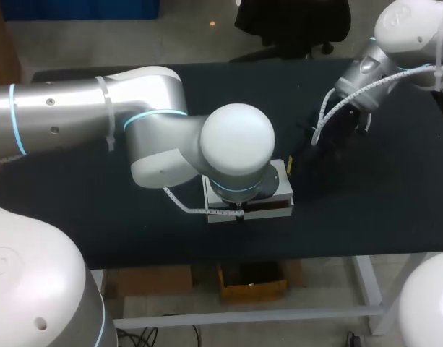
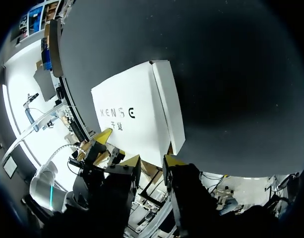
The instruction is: Assemble the packaging by folding the flat box into shape, placing the metal phone stand inside, and closing the box properly
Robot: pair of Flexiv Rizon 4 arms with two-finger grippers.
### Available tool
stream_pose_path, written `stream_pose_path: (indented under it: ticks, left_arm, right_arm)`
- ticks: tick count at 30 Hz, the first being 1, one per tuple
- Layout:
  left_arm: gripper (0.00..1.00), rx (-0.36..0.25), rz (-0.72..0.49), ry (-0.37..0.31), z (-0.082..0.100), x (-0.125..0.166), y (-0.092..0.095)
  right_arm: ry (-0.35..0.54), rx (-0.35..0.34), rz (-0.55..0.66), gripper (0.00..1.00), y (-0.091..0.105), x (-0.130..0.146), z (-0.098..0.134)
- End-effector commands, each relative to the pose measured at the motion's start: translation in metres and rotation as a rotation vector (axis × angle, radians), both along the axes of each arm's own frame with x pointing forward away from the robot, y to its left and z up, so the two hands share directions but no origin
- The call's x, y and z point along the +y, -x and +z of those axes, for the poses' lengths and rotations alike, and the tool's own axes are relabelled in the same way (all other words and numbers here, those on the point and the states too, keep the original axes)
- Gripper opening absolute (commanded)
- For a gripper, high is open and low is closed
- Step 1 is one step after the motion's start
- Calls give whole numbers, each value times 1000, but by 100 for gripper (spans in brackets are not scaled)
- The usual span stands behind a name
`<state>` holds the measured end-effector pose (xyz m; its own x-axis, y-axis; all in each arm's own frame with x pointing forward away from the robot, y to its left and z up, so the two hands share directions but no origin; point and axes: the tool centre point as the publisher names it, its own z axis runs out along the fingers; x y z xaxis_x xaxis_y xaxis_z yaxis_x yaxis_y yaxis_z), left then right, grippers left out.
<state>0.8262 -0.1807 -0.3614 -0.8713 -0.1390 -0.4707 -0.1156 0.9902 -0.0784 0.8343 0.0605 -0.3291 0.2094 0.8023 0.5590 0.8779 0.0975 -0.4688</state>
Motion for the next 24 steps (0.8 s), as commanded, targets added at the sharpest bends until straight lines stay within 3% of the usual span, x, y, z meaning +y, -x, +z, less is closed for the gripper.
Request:
stream_pose_path:
  ticks: [1, 13, 24]
  left_arm:
    - [43, -7, 5, -10, 0, -3, 3]
    - [44, -6, 2, -19, 0, -5, 4]
    - [44, -7, -5, -21, 1, -6, 4]
  right_arm:
    - [19, -74, -32, 0, 16, 1, 6]
    - [45, -113, 10, 0, 26, 16, 6]
    - [52, -88, 21, 0, 21, 18, -10]
